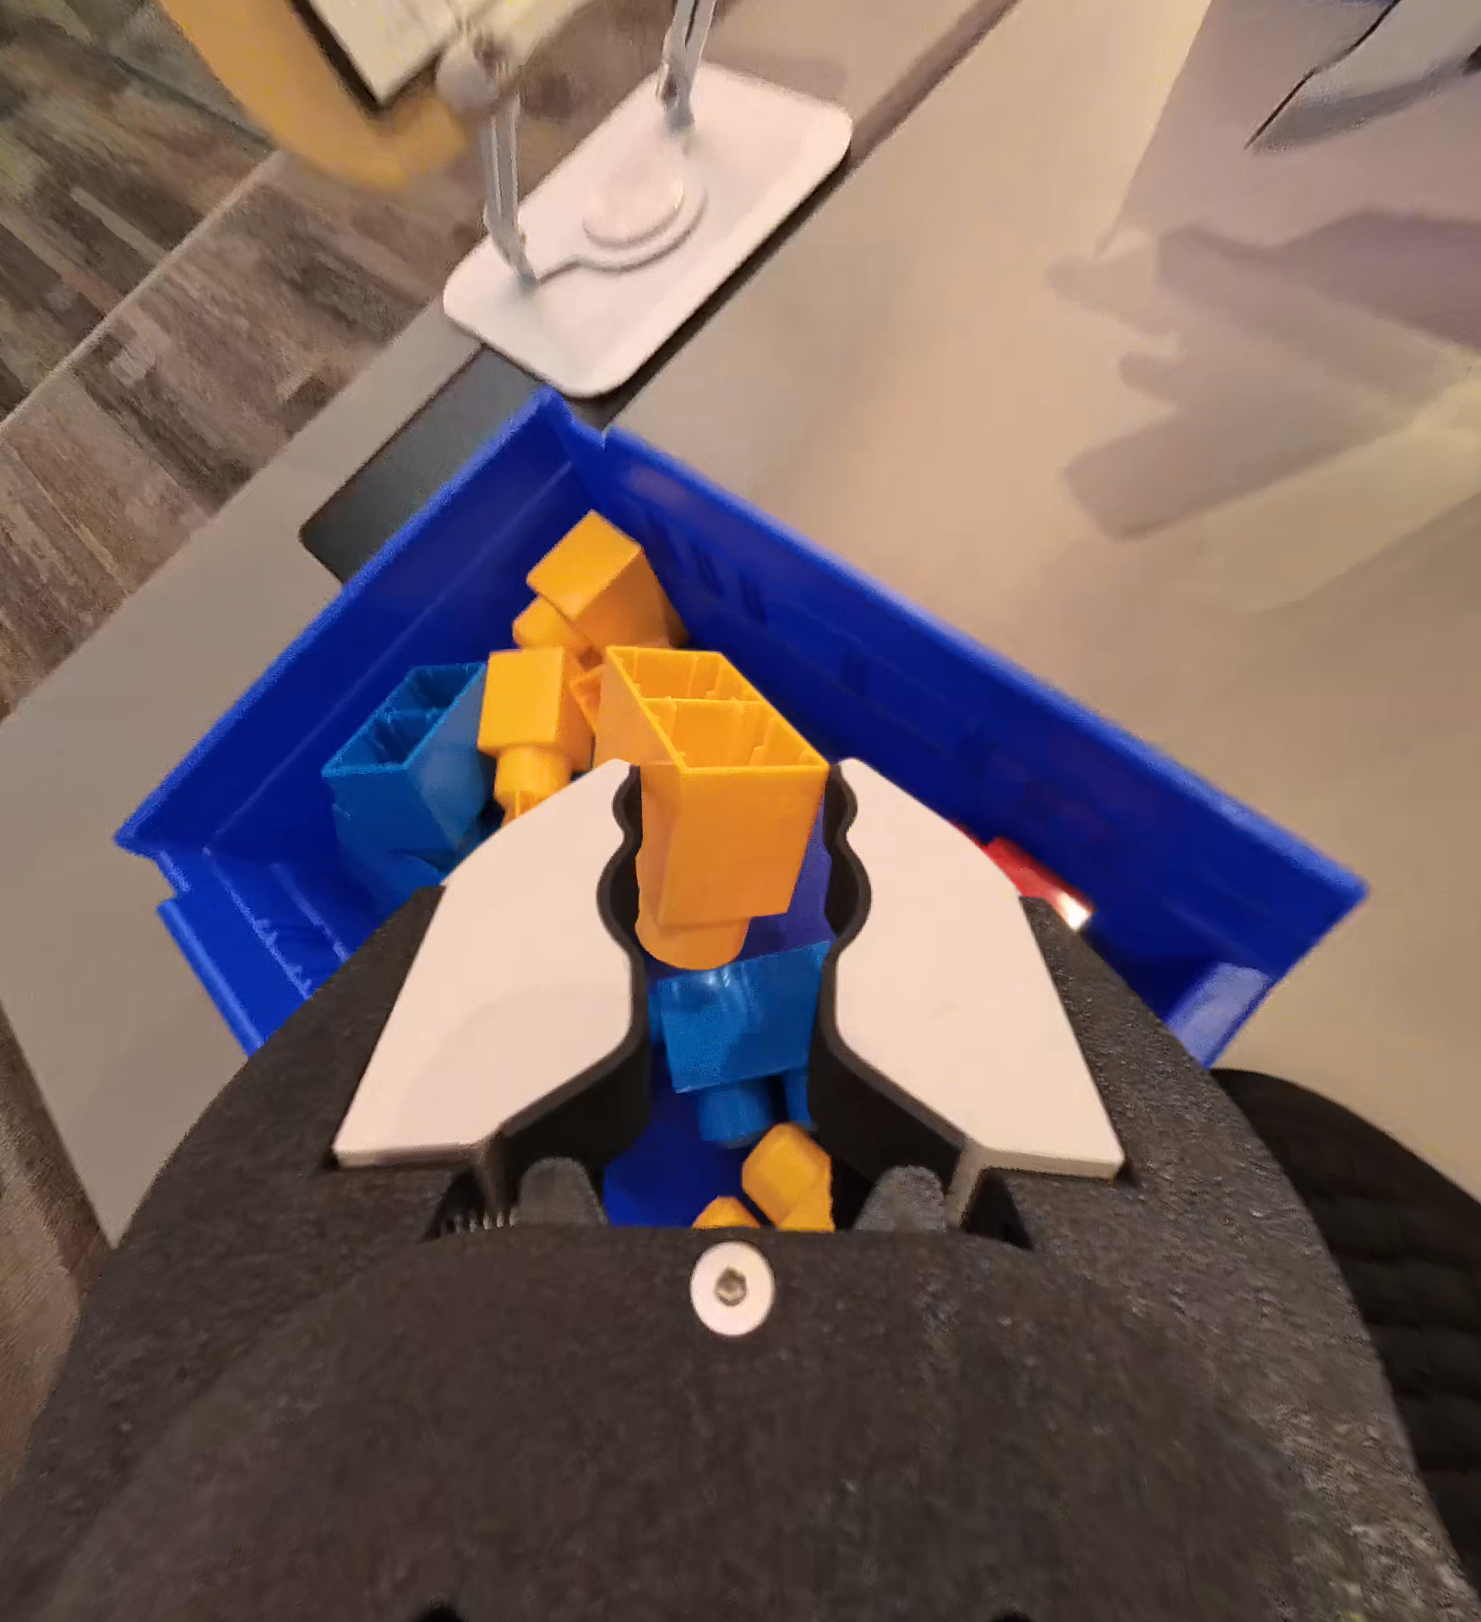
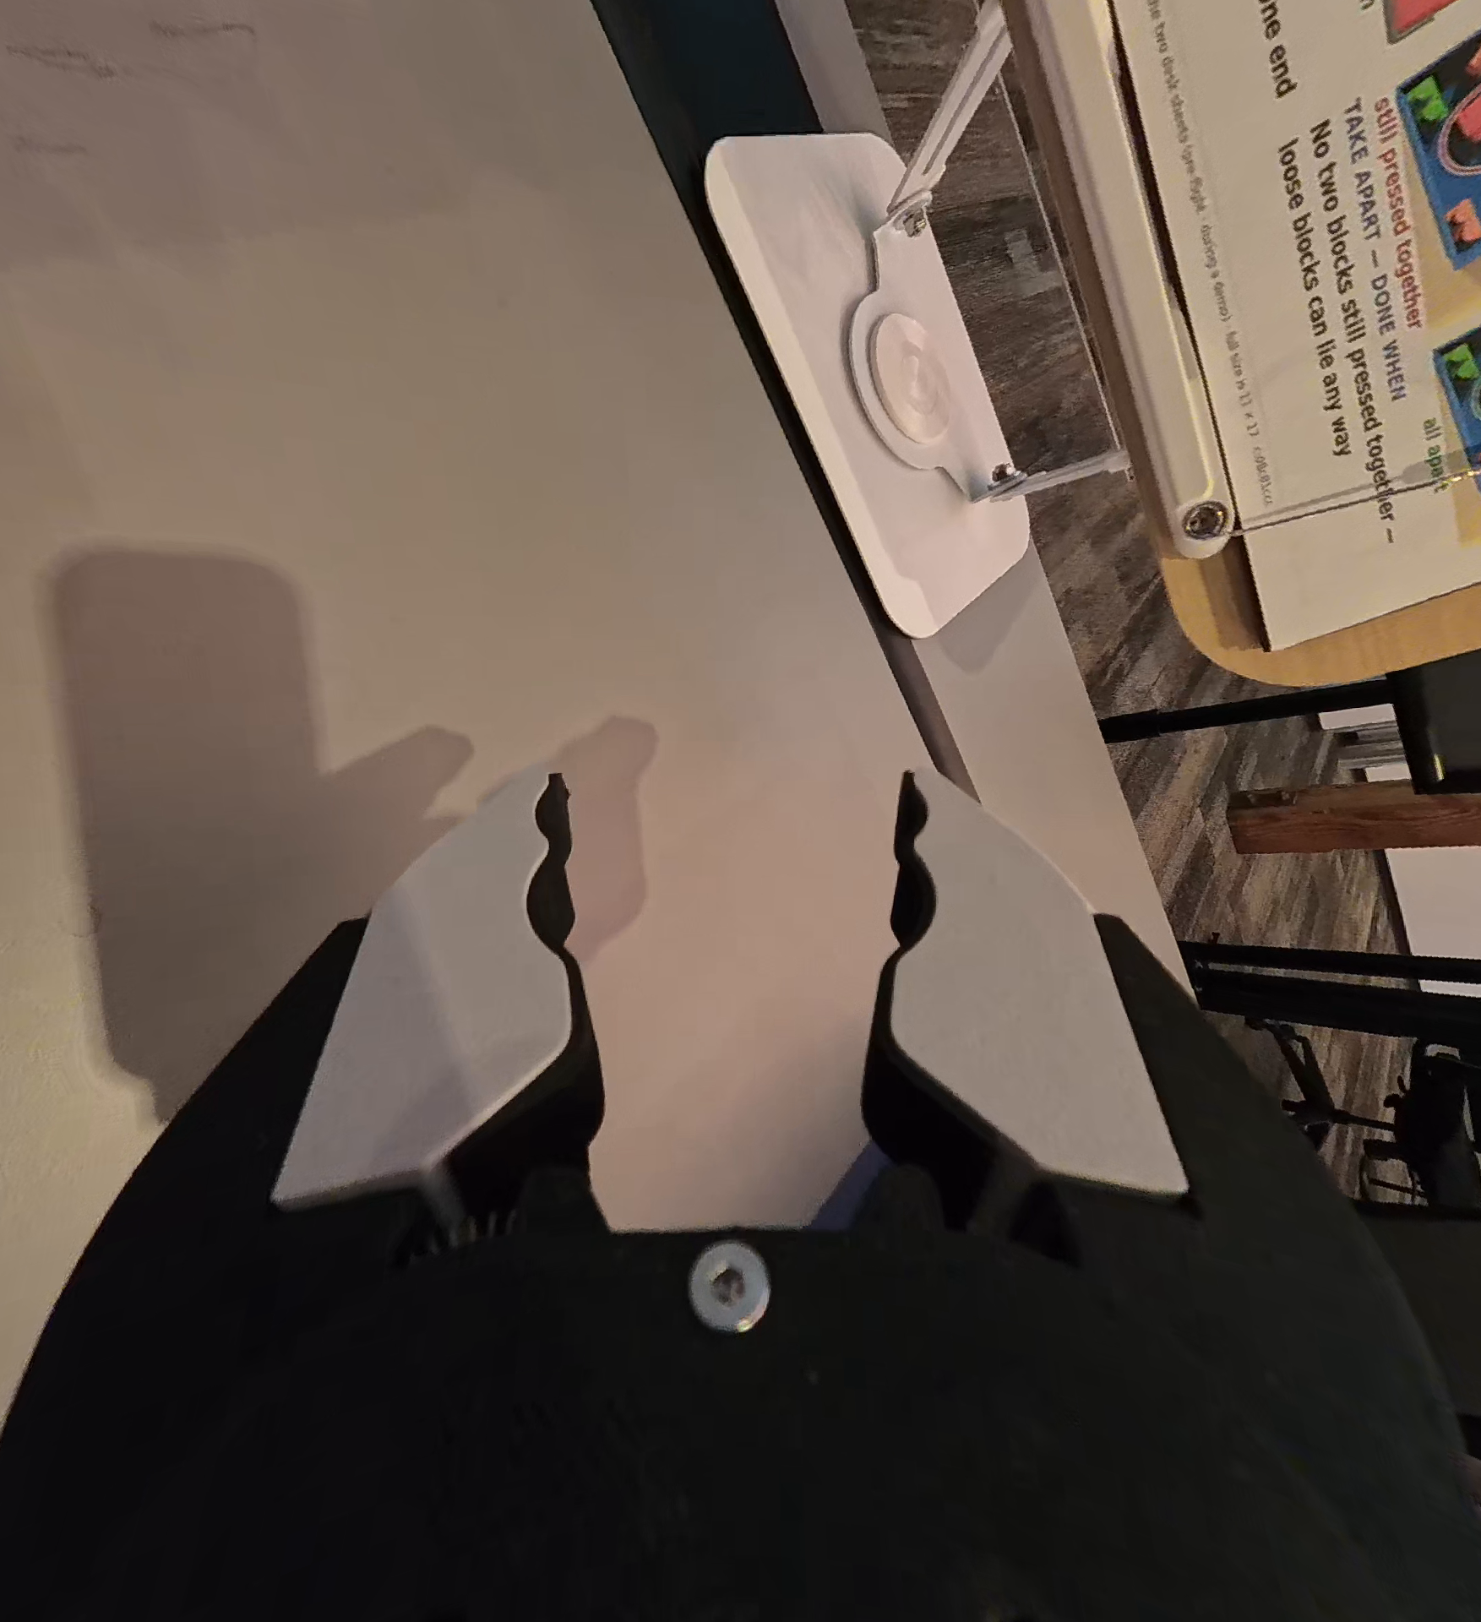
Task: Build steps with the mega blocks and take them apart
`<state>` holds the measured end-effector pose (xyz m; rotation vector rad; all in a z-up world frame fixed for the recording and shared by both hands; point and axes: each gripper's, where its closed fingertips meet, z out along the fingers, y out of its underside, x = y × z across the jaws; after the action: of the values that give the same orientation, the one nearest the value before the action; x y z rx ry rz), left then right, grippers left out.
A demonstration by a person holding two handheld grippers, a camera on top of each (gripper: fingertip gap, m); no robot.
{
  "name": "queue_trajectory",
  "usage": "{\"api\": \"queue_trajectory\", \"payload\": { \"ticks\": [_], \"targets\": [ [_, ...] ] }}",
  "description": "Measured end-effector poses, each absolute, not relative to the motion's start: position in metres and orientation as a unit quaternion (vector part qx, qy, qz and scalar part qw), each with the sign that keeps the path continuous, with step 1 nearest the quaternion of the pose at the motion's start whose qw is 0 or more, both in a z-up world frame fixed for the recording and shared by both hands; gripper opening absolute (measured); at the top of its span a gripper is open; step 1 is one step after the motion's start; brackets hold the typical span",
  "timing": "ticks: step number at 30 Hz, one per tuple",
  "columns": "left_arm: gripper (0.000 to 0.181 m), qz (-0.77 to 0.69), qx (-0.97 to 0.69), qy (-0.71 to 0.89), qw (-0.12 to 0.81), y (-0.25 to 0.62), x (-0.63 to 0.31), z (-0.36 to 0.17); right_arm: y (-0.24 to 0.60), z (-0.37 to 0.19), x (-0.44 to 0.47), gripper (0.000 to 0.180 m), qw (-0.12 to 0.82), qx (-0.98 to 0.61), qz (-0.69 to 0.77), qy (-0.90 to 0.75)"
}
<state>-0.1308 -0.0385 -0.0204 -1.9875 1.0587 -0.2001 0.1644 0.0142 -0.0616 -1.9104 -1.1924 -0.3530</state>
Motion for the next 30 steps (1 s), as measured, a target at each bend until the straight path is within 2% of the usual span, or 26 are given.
{"api": "queue_trajectory", "payload": {
  "ticks": [3,6,10,14,17,20,21,24,27,30],
  "targets": [
    [0.040,-0.119,-0.758,0.449,0.458,-0.055,-0.101,0.012,0.009,-0.054,0.146,0.072,0.445,-0.748,-0.082,-0.485],
    [0.039,-0.174,-0.707,0.492,0.478,-0.078,-0.054,0.043,-0.014,-0.027,0.108,0.072,0.501,-0.700,0.073,-0.503],
    [0.039,-0.227,-0.654,0.554,0.463,-0.102,0.010,0.058,-0.061,0.015,0.078,0.072,0.549,-0.599,0.268,-0.518],
    [0.039,-0.254,-0.614,0.601,0.444,-0.119,0.056,0.059,-0.080,0.041,0.084,0.072,0.601,-0.514,0.263,-0.553],
    [0.039,-0.270,-0.597,0.620,0.432,-0.127,0.077,0.055,-0.096,0.047,0.085,0.069,0.599,-0.477,0.284,-0.578],
    [0.038,-0.284,-0.588,0.624,0.430,-0.131,0.084,0.051,-0.108,0.035,0.084,0.047,0.549,-0.476,0.316,-0.610],
    [0.037,-0.281,-0.589,0.618,0.438,-0.127,0.082,0.051,-0.107,0.031,0.084,0.040,0.542,-0.479,0.312,-0.616],
    [0.058,-0.252,-0.622,0.571,0.473,-0.104,0.056,0.063,-0.090,0.016,0.087,0.037,0.532,-0.512,0.260,-0.622],
    [0.059,-0.153,-0.715,0.479,0.486,-0.056,-0.007,0.056,-0.053,-0.010,0.097,0.037,0.546,-0.536,0.093,-0.637],
    [0.057,-0.076,-0.802,0.398,0.438,-0.024,-0.079,0.021,-0.029,-0.051,0.106,0.038,0.516,-0.511,-0.076,-0.683]
  ]
}}
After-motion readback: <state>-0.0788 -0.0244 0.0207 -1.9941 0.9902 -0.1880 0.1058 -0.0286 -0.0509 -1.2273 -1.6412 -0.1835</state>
